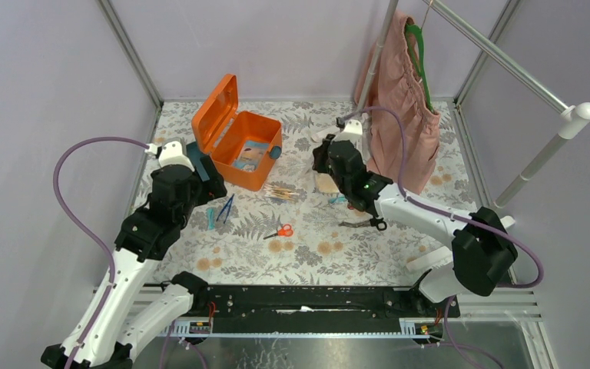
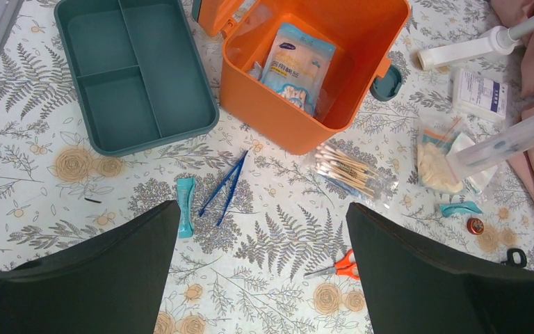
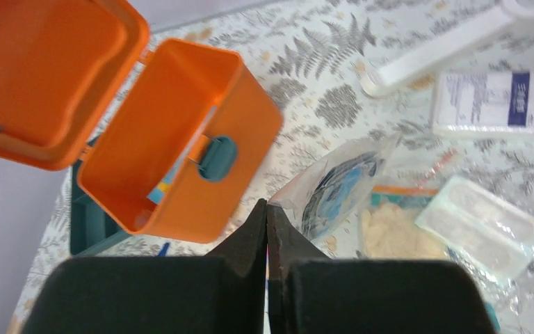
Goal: Organize the medicine kit
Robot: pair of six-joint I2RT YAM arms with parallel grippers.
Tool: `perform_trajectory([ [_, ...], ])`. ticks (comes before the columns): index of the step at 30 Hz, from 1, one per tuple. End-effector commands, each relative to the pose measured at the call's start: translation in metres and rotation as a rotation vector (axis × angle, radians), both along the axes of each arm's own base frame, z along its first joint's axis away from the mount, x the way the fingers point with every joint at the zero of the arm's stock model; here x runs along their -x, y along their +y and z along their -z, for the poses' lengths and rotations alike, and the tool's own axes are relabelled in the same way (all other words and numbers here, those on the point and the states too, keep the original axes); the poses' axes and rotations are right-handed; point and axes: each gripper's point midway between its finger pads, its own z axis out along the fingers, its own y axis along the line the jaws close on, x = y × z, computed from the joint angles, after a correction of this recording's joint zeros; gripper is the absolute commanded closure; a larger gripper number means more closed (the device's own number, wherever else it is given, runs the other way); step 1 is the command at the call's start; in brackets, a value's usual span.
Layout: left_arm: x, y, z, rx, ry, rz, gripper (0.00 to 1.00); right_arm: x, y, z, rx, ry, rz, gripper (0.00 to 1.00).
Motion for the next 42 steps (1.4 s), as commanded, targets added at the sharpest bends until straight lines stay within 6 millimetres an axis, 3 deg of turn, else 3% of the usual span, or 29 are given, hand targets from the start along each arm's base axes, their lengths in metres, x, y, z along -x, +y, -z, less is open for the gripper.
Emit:
perform_trajectory([
  [1,-0.004,0.004,-0.019,-0.001,-0.061,-0.019,0.01,-0.006,0.018,-0.061,0.002,-0.089,-0.103,1.0],
  [7,-0.001,0.007,-0.028,0.008,-0.083,-0.029,0.01,-0.013,0.06,-0.098,-0.096,-0.121,-0.238,1.0],
  [11,0.002,0.009,-0.029,0.007,-0.084,-0.035,0.01,-0.019,0.099,-0.111,-0.175,-0.108,-0.351,1.0],
  [21,0.006,0.01,-0.026,0.011,-0.078,-0.039,0.01,-0.052,0.192,-0.101,-0.355,-0.052,-0.54,1.0],
  [23,0.006,0.011,-0.027,0.01,-0.078,-0.043,0.01,-0.062,0.201,-0.086,-0.33,-0.02,-0.541,0.81],
  [26,0.008,0.013,-0.028,0.007,-0.079,-0.05,0.01,-0.067,0.197,-0.078,-0.288,-0.013,-0.51,0.65],
  [31,0.009,0.015,-0.025,0.002,-0.076,-0.056,0.01,-0.061,0.164,-0.073,-0.187,-0.04,-0.441,0.6],
  [35,0.006,0.012,-0.021,-0.003,-0.063,-0.047,0.01,-0.049,0.128,-0.068,-0.125,-0.04,-0.414,0.55],
  [38,0.004,0.011,-0.021,0.002,-0.069,-0.043,0.01,-0.043,0.09,-0.061,-0.097,-0.022,-0.347,0.53],
  [42,0.002,0.008,-0.02,0.009,-0.064,-0.036,0.01,-0.03,0.041,-0.036,-0.051,0.053,-0.281,0.5],
])
